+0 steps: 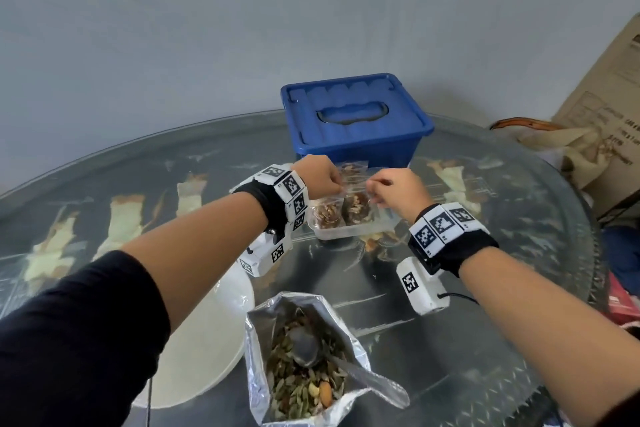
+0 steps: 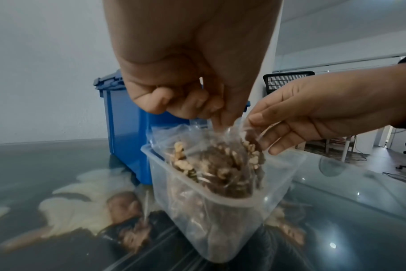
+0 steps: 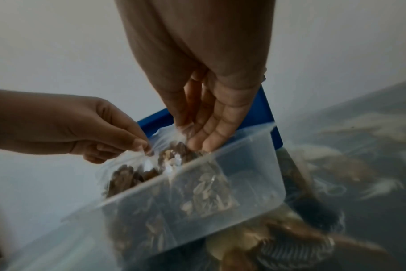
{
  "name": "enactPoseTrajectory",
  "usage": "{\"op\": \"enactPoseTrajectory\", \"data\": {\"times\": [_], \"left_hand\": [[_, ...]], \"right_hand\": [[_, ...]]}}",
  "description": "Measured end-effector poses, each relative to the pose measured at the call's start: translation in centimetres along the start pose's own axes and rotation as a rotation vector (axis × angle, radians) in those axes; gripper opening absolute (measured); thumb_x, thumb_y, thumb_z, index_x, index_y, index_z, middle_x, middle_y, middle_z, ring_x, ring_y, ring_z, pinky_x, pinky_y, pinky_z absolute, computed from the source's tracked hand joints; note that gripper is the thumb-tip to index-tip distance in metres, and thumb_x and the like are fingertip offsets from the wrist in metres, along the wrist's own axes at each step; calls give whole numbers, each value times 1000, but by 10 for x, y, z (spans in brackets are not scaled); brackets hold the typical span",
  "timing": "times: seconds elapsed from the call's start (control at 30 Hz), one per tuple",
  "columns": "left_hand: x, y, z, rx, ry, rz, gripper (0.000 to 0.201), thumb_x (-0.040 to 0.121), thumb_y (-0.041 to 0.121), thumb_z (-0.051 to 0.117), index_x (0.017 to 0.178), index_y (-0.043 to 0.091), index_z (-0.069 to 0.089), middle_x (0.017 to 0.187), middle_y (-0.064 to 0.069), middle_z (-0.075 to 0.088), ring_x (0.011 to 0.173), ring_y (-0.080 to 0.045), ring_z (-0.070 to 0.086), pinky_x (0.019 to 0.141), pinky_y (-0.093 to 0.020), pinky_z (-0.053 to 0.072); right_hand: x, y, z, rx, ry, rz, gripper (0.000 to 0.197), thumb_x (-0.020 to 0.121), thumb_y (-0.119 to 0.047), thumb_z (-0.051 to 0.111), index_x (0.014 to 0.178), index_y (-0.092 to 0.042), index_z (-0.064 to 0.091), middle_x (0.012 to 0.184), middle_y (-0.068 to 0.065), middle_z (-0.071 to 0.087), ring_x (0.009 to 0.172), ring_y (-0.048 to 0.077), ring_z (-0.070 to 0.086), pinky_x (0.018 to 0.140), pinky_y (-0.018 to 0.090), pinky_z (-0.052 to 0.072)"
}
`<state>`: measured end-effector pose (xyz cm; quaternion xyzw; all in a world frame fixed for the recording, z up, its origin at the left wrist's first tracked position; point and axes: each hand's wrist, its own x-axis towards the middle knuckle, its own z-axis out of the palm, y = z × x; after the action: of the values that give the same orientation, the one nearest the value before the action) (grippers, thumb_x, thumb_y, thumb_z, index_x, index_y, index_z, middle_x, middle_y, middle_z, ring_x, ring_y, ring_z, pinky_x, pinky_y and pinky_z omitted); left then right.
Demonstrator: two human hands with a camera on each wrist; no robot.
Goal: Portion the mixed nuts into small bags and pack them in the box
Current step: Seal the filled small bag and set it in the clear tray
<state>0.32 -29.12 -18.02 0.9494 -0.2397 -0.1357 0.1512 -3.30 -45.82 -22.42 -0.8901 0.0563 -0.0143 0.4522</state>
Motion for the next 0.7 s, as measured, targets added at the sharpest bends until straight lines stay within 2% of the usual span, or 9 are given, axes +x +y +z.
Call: {"op": "enactPoseTrajectory", "data": {"times": [0.07, 0.1, 0.2, 0.3, 0.4, 0.53, 0.7], "left_hand": [[3, -3, 5, 26, -16, -12, 25, 90, 22, 53, 101, 9, 72, 105, -3, 69, 88, -18, 60, 78, -29, 47], [3, -3, 7, 31, -12, -19, 26, 91, 23, 52, 100, 8, 71, 104, -3, 69, 85, -17, 58, 76, -29, 46], [0, -5, 7, -30, 10, -29, 28, 93, 26, 50, 101, 8, 69, 102, -5, 68, 82, -15, 55, 73, -25, 43], [-10, -7, 2, -72, 46, -22, 29, 94, 27, 49, 108, 10, 68, 107, -5, 67, 95, -18, 58, 80, -25, 42], [-29, -9, -6, -88, 60, -35, 31, 95, 31, 48, 111, 11, 66, 110, -4, 65, 93, -14, 55, 79, -23, 37], [-60, -15, -18, -107, 106, -84, 31, 95, 29, 47, 113, 11, 64, 112, -6, 65, 99, -17, 56, 81, -23, 37], [-112, -31, -27, -114, 170, -154, 29, 95, 29, 48, 112, 13, 65, 111, -5, 65, 98, -17, 56, 82, -23, 38]], "right_hand": [[1, 4, 4, -97, 4, -18, 16, 91, -15, 58, 97, -6, 70, 94, 11, 69, 88, 26, 65, 83, 37, 53], [1, 5, 5, -125, 10, -28, 18, 91, -17, 58, 100, -7, 70, 98, 11, 69, 92, 26, 64, 87, 37, 50], [-2, 4, 5, -185, 32, -34, 25, 92, -20, 55, 112, -8, 66, 110, 9, 67, 103, 23, 59, 85, 23, 40], [-7, 1, 0, -192, 59, -35, 32, 91, -23, 57, 121, -11, 60, 119, 10, 62, 111, 23, 56, 90, 26, 39], [-21, -4, -7, -243, 61, -83, 32, 91, -25, 57, 121, -13, 59, 122, 11, 58, 114, 23, 53, 90, 24, 36], [-46, -13, -15, -275, 20, -158, 31, 91, -24, 56, 121, -14, 59, 121, 9, 57, 112, 21, 53, 89, 23, 35], [-80, -19, -16, -347, 2, -191, 28, 92, -25, 56, 117, -16, 62, 118, 6, 57, 110, 23, 52, 89, 31, 40]]}}
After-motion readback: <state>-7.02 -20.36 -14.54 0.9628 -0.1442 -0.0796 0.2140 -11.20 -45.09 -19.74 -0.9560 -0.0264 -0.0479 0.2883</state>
